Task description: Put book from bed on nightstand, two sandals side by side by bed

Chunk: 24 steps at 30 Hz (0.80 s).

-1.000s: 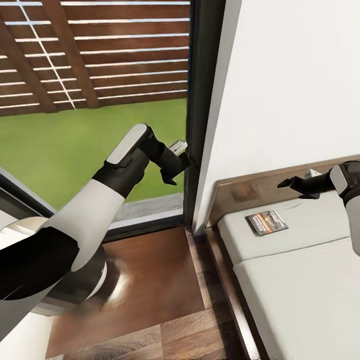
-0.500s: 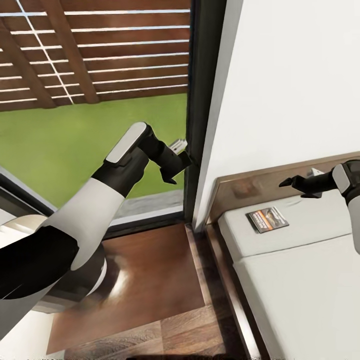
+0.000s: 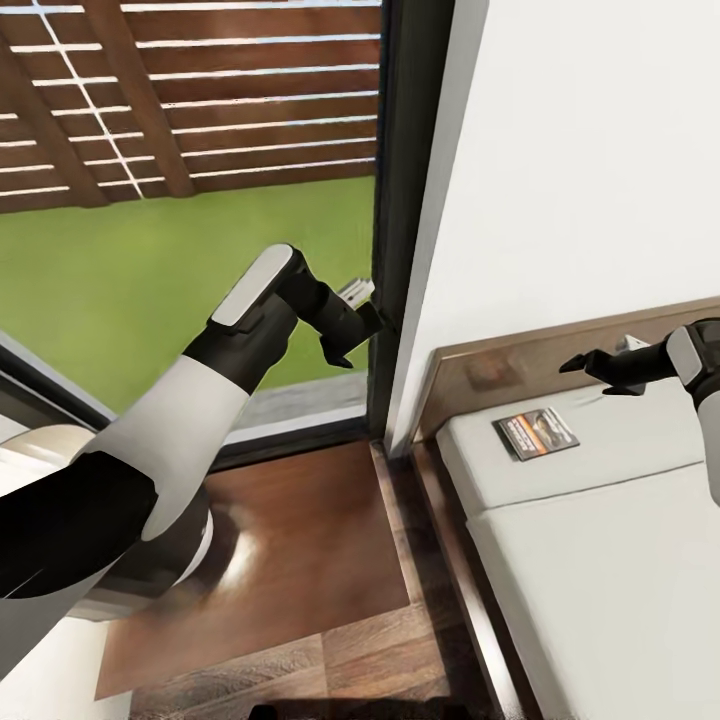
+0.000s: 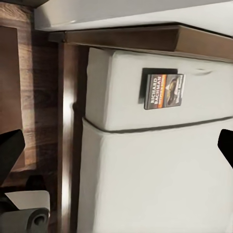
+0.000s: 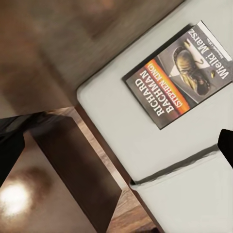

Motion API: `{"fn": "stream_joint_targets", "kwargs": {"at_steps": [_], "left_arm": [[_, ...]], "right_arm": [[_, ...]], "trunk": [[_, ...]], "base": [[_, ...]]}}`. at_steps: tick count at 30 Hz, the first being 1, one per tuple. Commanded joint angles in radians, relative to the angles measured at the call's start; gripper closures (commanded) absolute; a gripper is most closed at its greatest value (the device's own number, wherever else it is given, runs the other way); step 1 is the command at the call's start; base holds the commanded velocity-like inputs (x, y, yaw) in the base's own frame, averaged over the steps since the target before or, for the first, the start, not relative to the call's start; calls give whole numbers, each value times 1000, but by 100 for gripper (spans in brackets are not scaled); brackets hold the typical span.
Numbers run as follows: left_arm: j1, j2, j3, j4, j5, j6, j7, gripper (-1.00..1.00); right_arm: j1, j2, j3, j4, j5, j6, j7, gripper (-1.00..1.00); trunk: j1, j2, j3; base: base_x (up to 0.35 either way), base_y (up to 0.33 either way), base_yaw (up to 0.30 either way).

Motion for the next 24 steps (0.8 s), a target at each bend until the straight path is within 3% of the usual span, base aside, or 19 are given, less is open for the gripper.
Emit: {"fn": "stream_joint_targets", "kwargs": {"at_steps": [1,24], "left_arm": [[-1,0,-1,0,4,7,6,-100],[0,1,-2,-2,-1,12,4,-100]], "right_arm": [[-1,0,-7,-1,8,4,5,-100],[-2,0,-7,-1,8,5,6,-100]], "trunk": [[0,-1,-3],[0,-1,-40]], "base": [[0,0,0],[0,0,0]]}}
